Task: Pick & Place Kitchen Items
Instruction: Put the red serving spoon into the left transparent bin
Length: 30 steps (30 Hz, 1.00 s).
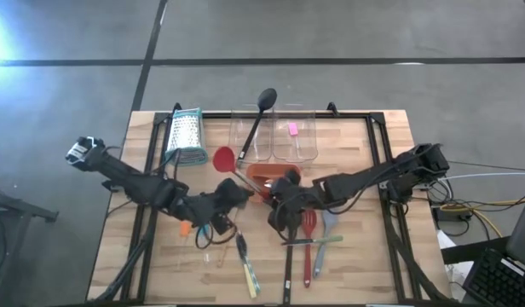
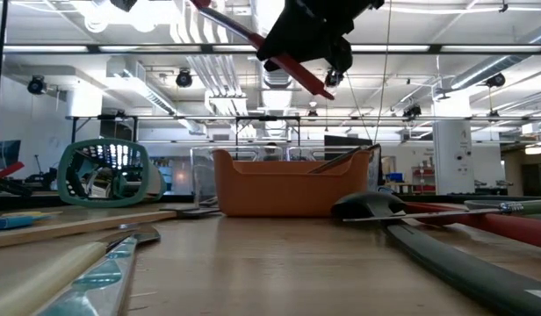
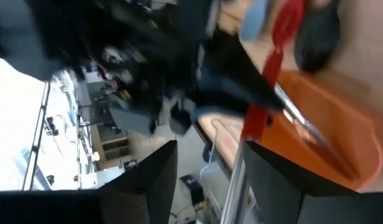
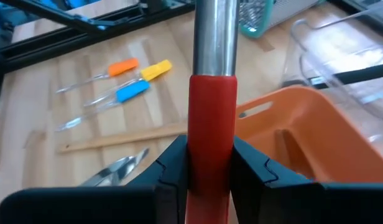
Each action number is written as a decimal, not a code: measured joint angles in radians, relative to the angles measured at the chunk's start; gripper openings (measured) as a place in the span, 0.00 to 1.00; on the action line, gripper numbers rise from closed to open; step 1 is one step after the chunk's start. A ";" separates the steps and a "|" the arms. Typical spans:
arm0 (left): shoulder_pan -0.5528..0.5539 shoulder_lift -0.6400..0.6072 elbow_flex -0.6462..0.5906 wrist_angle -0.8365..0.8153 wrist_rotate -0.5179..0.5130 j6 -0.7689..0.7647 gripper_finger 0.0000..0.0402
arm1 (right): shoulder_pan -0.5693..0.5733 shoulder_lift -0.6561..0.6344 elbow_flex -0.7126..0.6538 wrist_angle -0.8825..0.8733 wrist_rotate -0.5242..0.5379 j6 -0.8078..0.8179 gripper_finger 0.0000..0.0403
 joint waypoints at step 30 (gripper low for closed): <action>-0.087 -0.419 -0.633 0.780 -0.012 -0.622 0.47 | 0.097 -0.040 -0.225 0.738 0.193 -0.465 0.18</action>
